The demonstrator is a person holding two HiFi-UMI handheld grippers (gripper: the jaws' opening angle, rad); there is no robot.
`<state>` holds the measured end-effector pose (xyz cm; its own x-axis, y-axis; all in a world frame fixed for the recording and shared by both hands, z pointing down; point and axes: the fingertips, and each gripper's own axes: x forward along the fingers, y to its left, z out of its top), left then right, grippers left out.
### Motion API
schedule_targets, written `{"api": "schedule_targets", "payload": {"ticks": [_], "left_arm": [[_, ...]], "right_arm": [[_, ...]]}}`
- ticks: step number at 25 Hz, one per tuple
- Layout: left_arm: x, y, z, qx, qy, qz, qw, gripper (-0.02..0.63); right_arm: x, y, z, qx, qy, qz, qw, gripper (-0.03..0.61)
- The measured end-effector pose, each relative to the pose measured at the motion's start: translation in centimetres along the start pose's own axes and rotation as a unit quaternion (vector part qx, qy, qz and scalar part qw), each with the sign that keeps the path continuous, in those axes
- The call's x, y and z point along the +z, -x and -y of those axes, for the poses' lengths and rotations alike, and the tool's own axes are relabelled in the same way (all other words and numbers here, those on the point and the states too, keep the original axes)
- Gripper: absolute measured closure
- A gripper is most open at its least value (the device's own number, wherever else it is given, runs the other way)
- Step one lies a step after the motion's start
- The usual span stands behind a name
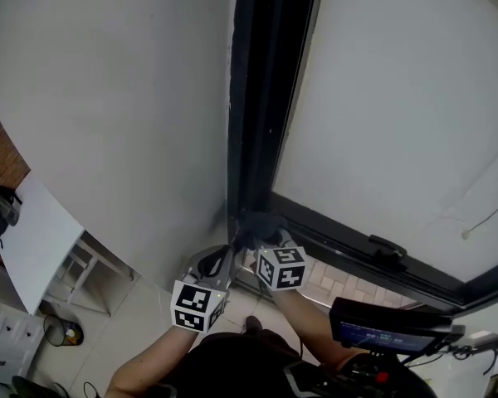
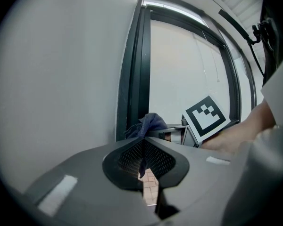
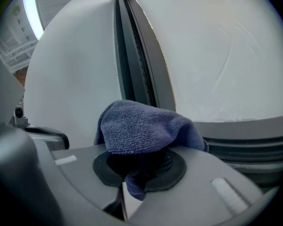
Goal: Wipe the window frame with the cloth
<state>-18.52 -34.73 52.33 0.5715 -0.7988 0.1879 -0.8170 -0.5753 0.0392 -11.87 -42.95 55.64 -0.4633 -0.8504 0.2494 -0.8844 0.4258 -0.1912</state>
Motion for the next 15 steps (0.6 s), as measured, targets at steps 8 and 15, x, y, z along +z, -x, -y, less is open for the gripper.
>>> {"api": "schedule_targets", "payload": {"ticks": [8,15], "left_arm": [[1.7,-0.5,1.3,-0.024,-0.004,0.015,0.9996,0.620],[4.5,-0.5,1.8,-0.040,0.002,0.037,0.9985,0.620]], "right_arm": [[4.6,1.4,-0.5,0.015,0.024,0.043,0.999,0.528],[8.1,2.3,-1.0,0.020,0.039,0.068,0.997,0.528]]}}
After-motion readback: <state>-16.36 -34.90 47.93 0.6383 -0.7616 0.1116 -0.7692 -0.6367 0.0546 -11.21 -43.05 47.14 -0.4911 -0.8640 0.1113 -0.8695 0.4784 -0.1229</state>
